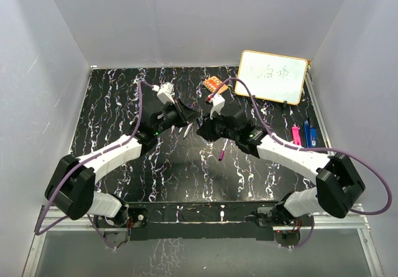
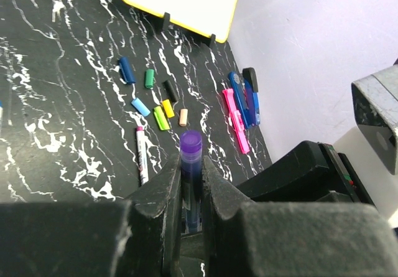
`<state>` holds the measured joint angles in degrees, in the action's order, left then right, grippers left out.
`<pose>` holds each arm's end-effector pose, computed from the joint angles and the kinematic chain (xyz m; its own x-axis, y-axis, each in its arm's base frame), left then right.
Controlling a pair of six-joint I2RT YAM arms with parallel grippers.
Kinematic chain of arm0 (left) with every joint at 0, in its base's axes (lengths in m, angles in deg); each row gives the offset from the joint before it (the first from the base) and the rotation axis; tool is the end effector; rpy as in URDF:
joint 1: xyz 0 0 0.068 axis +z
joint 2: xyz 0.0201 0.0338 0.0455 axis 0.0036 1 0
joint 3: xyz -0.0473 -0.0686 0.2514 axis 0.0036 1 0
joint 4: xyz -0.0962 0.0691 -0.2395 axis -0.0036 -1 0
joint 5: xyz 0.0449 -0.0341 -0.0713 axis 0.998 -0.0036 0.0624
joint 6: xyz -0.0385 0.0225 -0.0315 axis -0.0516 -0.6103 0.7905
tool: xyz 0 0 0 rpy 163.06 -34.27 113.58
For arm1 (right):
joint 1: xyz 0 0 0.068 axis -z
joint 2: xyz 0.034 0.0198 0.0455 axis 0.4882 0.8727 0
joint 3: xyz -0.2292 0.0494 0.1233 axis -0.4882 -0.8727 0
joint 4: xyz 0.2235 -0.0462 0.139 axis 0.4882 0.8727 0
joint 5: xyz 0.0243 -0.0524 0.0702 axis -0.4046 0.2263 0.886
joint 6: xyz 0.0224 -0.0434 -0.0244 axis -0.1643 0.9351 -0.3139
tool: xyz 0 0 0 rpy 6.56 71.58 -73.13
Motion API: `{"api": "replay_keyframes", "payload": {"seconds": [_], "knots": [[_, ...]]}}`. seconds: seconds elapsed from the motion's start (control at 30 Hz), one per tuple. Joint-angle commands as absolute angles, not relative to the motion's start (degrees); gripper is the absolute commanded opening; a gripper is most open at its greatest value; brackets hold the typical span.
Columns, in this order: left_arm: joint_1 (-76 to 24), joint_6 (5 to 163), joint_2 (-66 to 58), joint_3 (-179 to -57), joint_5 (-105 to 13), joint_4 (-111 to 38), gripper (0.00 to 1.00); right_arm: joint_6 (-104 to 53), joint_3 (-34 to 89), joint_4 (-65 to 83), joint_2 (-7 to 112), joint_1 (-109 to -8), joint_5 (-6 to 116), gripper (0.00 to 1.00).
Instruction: Open the pen caps
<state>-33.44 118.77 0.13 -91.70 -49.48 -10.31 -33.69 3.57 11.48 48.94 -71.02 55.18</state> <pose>0.2663 -0.1864 0.2653 -0.5652 -0.4706 -0.6775 0.4404 0.5224 -0.7302 0.2306 0.2128 0.2524 -0.5433 -0.1460 -0.8268 -0.6306 0.7210 0.2870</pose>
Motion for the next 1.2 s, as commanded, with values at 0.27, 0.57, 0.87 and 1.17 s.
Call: {"api": "replay_keyframes", "payload": {"seconds": [0.27,0.57,0.87,1.17], "knots": [[-24.04,110.79,-4.59,-97.05,-33.57,-11.65,0.0,-32.39,2.95,14.45,53.4,-71.06,60.3,0.0],[-19.07,106.49,1.32,-104.96,-32.23,-12.72,0.0,-31.28,2.25,16.18,52.64,-71.14,59.65,0.0],[-15.6,107.93,3.62,-106.44,-35.44,-12.55,0.0,-31.5,1.6,16.64,50.28,-71.06,56.11,0.0],[-15.56,104.84,2.84,-111.11,-44.25,-32.52,0.0,-36.53,6.37,23.67,52.57,-62.35,40.58,0.0]]}}
